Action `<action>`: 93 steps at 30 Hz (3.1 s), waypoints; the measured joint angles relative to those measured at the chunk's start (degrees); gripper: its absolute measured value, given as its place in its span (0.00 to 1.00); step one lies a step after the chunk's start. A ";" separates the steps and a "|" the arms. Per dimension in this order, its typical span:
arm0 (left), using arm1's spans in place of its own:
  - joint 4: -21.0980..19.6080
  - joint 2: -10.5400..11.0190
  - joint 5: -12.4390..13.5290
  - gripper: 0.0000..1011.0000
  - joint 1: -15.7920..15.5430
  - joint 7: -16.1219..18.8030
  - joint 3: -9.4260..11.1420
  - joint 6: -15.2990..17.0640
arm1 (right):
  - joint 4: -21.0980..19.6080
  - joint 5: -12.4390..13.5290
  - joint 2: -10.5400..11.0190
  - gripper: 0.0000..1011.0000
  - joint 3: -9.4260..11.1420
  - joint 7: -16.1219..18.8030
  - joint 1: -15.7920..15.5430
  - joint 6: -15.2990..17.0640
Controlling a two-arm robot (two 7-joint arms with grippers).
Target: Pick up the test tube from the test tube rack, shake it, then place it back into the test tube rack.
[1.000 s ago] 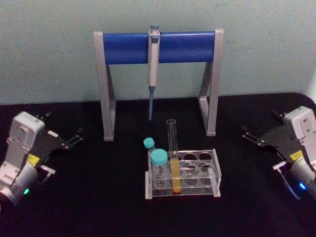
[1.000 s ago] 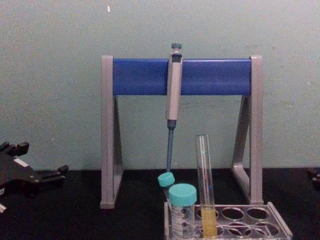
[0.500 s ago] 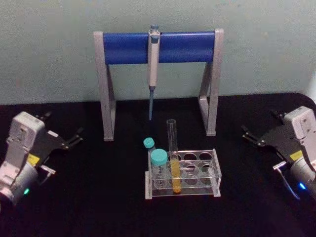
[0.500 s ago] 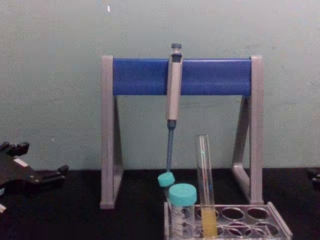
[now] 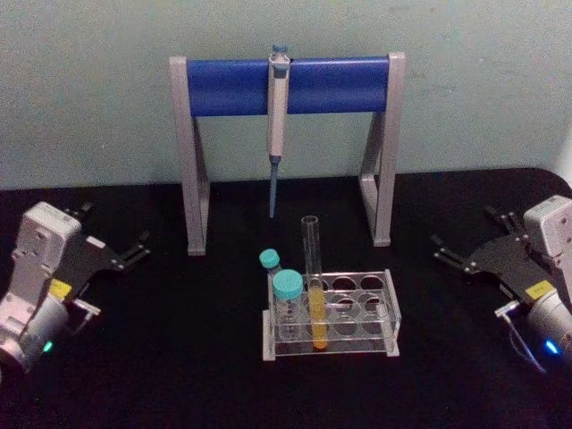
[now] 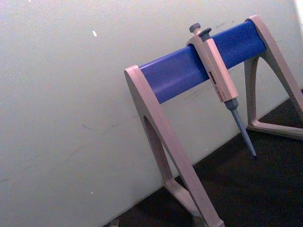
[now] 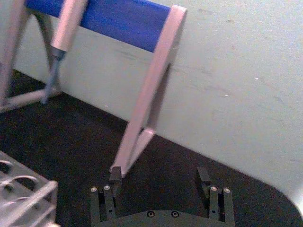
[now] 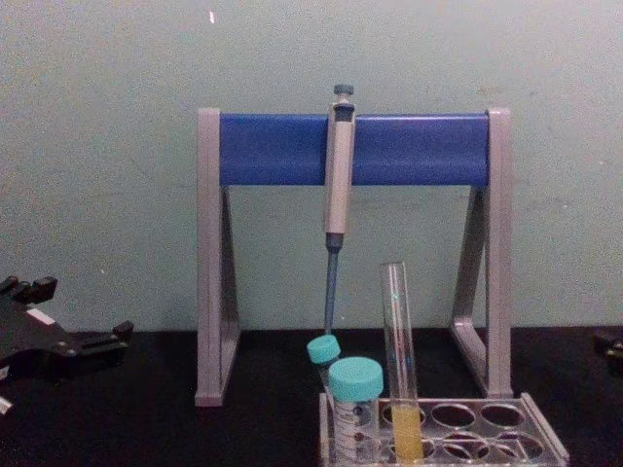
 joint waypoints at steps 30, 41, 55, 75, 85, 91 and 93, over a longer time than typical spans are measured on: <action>0.00 0.00 0.00 0.99 0.00 0.00 0.00 0.00 | -8.99 13.44 -2.65 0.99 -0.36 22.05 -2.49 9.19; 0.00 0.00 0.00 0.99 0.00 0.00 0.00 0.00 | -7.17 12.94 -5.30 0.99 -2.18 24.89 1.25 10.99; 0.00 0.00 0.00 0.99 0.00 0.00 0.00 0.00 | -1.31 10.27 -8.55 0.99 -4.26 25.51 6.76 11.73; 0.00 0.00 0.00 0.99 0.00 0.00 0.00 0.00 | -0.52 9.78 -9.02 0.99 -4.95 26.89 7.84 11.36; 0.00 0.00 0.00 0.99 0.00 0.00 0.00 0.00 | -0.52 9.78 -9.03 0.95 -4.91 26.84 7.84 11.33; 0.00 0.00 0.00 0.99 0.00 0.00 0.00 0.00 | -0.53 9.78 -9.03 0.80 -4.88 26.82 7.81 11.33; 0.00 0.00 0.00 0.99 0.00 0.00 0.00 0.00 | -0.53 9.78 -9.03 0.76 -4.87 26.82 7.81 11.33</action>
